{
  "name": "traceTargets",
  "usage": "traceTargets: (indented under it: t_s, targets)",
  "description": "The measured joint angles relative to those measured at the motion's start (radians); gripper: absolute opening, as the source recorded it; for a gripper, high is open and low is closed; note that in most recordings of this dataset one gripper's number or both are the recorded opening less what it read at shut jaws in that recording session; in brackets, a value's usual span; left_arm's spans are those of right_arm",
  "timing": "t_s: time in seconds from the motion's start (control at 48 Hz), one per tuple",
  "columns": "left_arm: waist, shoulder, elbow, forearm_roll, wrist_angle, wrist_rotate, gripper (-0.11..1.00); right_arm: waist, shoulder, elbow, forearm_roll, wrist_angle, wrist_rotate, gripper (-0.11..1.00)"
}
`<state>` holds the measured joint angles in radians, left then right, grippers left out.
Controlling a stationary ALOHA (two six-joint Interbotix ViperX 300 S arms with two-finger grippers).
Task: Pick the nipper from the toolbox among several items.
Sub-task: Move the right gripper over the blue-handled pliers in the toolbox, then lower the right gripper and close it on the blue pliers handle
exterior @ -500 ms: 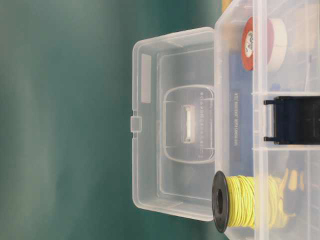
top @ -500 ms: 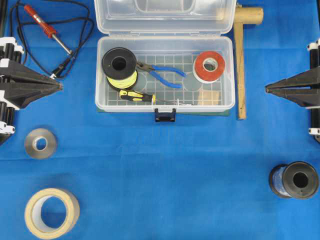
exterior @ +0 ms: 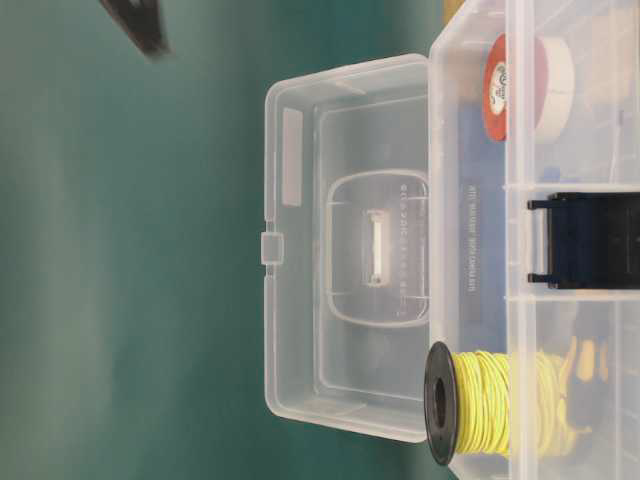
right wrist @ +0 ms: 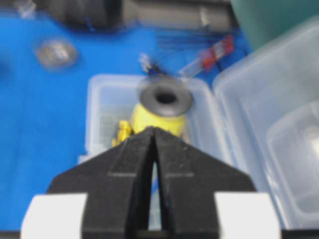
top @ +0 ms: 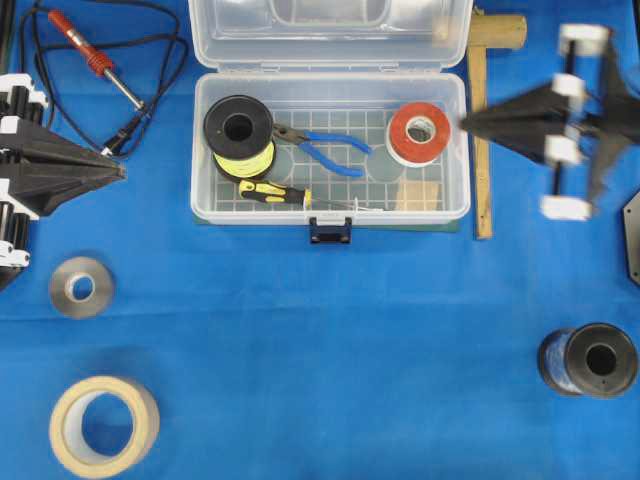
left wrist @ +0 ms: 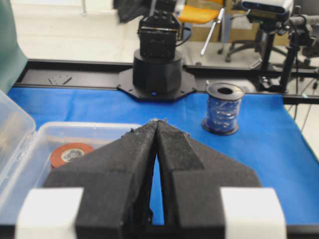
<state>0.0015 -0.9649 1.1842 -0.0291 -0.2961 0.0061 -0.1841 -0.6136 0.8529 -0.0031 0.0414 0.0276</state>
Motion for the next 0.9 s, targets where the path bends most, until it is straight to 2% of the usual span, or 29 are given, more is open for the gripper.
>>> traceTargets:
  t_s: [0.083, 0.125, 0.313, 0.354, 0.584, 0.896]
  targets:
    - [0.000, 0.000, 0.000, -0.002, 0.000, 0.000, 0.00, -0.031, 0.086, -0.072, 0.000, 0.080, 0.000, 0.02]
    - [0.000, 0.000, 0.000, -0.002, 0.000, 0.000, 0.00, -0.044, 0.126, -0.104, 0.000, 0.118, 0.000, 0.09]
    - [0.000, 0.000, 0.000, -0.002, 0.000, 0.000, 0.00, -0.091, 0.370, -0.293, -0.012, 0.357, -0.012, 0.65]
    - [0.000, 0.000, 0.000, -0.002, 0.002, 0.000, 0.00, -0.097, 0.414, -0.333, -0.020, 0.402, -0.015, 0.75]
    - [0.000, 0.005, 0.000, -0.002, 0.000, 0.000, 0.00, -0.127, 0.629, -0.489, -0.049, 0.543, -0.031, 0.70]
    - [0.000, 0.006, 0.000, -0.003, 0.003, 0.000, 0.00, -0.132, 0.818, -0.537, -0.043, 0.541, -0.046, 0.69]
